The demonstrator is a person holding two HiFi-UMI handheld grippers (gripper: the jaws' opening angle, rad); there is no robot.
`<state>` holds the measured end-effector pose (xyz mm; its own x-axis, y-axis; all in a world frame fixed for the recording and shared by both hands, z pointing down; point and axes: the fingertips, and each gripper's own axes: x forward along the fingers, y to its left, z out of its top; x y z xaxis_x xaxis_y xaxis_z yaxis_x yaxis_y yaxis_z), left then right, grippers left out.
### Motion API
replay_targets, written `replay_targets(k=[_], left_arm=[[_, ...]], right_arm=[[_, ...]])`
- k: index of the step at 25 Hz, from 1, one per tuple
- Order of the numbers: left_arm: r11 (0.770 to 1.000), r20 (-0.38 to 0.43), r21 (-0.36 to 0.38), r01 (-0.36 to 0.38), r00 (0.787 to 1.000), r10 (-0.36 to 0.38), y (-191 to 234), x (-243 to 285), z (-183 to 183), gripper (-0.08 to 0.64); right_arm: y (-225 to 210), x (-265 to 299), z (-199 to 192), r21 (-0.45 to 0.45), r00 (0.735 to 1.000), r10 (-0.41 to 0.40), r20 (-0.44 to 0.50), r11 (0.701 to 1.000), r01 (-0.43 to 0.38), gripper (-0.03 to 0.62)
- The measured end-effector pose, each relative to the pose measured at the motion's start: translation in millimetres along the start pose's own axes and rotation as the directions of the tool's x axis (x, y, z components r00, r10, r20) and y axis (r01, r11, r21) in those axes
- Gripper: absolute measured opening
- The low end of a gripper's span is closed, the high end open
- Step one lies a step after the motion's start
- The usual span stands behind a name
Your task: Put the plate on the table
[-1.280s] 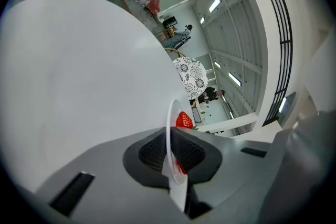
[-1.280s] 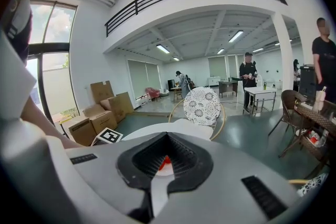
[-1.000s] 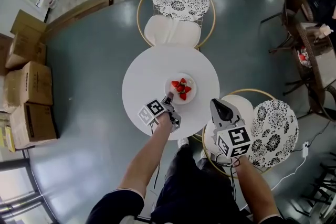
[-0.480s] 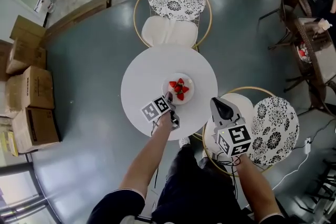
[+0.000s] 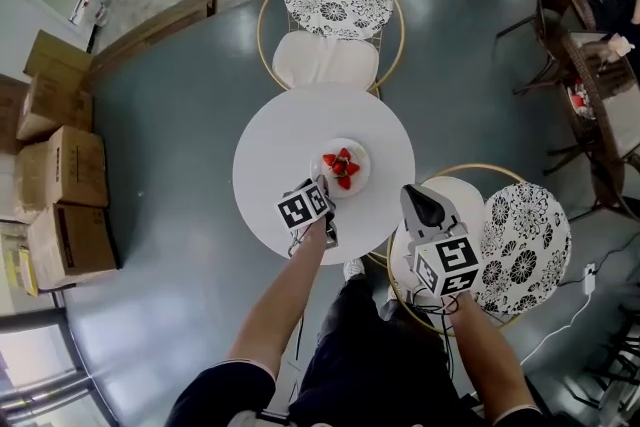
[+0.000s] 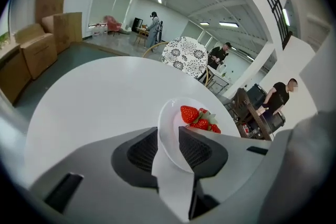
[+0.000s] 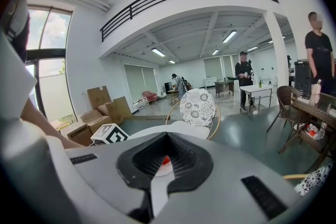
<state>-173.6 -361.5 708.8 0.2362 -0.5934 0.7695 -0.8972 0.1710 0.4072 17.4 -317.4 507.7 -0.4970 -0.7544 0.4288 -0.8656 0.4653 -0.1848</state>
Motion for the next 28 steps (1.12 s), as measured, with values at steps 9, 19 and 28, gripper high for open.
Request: replay_targets(k=[9, 19, 28], left_arm=[[0.965, 0.105, 0.251, 0.079, 0.989, -0.108, -39.5, -58.3, 15.7, 0.110], [0.863, 0.245, 0.487, 0.134, 0.927, -0.283, -109.8, -164.3, 22.2, 0.038], [0.792, 0.343, 0.601, 0.105, 0.862, -0.374, -152.0, -243.3, 29.8, 0.006]], right_arm=[[8.1, -6.1, 9.9, 0.002, 0.998, 0.036, 0.046, 0.999, -0.036, 0.005], [26.6, -22.4, 34.4, -0.009, 0.988, 0.106, 0.116, 0.994, -0.106, 0.005], [57.6, -35.7, 59.4, -0.055, 0.965, 0.199, 0.170, 0.980, -0.193, 0.005]])
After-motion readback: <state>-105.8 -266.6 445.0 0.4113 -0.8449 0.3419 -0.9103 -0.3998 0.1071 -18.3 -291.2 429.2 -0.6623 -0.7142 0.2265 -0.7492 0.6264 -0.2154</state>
